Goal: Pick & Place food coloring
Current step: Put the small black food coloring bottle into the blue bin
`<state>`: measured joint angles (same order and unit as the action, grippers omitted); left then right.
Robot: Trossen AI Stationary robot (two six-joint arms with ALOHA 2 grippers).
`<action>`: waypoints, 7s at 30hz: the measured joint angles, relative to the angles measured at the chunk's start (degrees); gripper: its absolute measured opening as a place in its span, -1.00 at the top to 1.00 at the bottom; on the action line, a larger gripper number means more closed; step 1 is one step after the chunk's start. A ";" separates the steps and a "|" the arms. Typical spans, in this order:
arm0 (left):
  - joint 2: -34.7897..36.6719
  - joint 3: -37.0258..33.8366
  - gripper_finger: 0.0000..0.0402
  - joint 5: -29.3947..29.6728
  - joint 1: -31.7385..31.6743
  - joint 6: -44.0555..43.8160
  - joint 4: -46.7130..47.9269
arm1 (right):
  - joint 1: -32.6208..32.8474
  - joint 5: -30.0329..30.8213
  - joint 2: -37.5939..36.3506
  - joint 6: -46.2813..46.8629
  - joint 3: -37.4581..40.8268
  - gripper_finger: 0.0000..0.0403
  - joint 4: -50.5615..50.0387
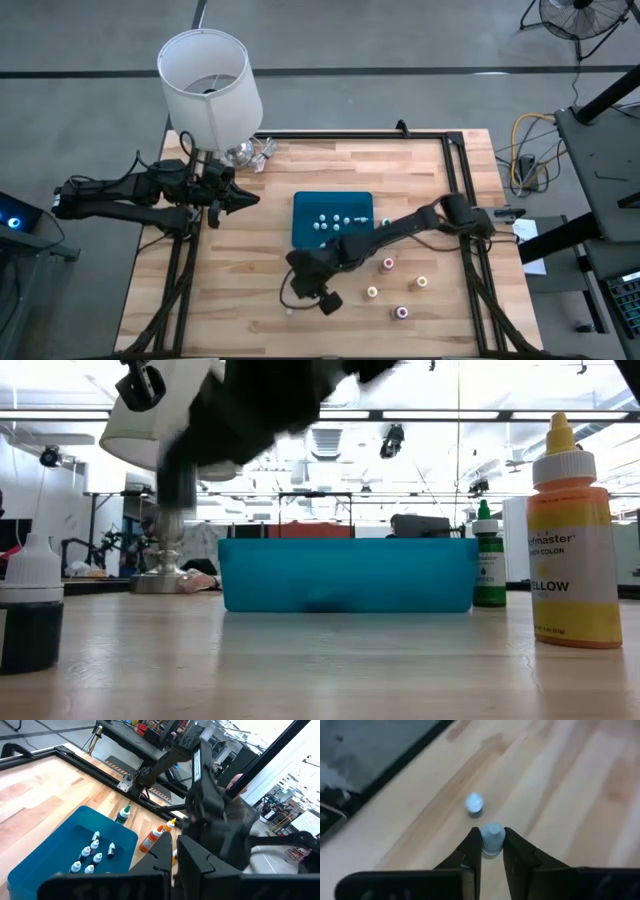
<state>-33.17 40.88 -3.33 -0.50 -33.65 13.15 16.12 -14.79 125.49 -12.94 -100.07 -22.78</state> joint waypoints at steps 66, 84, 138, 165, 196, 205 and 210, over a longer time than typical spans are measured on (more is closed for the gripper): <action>-1.61 -0.11 0.99 5.07 0.08 7.94 3.01 | -8.40 27.81 -49.16 30.41 43.04 0.78 3.56; 8.49 -24.27 0.99 2.20 0.63 24.96 -25.66 | -8.40 27.63 -49.14 30.53 43.01 0.78 3.78; 22.10 -39.30 0.99 8.80 0.62 21.04 -23.32 | -8.53 21.62 -49.09 31.07 39.70 0.78 1.88; 21.94 -39.30 0.99 8.77 0.62 21.03 -23.30 | -10.60 24.16 -38.20 33.25 45.82 0.78 7.51; 21.79 -39.30 0.99 8.76 0.65 21.04 -23.39 | -10.10 28.46 -39.13 33.21 55.60 0.78 18.70; 21.77 -39.30 0.99 8.76 0.62 21.03 -23.37 | -10.20 27.85 -39.40 32.47 55.63 0.78 18.23; 21.77 -39.30 0.99 8.76 0.62 21.03 -23.37 | -11.86 27.88 -39.91 34.32 55.56 0.78 17.70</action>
<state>-11.40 1.58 5.43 0.12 -12.62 -10.22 4.27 13.09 85.58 21.39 -44.51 -5.08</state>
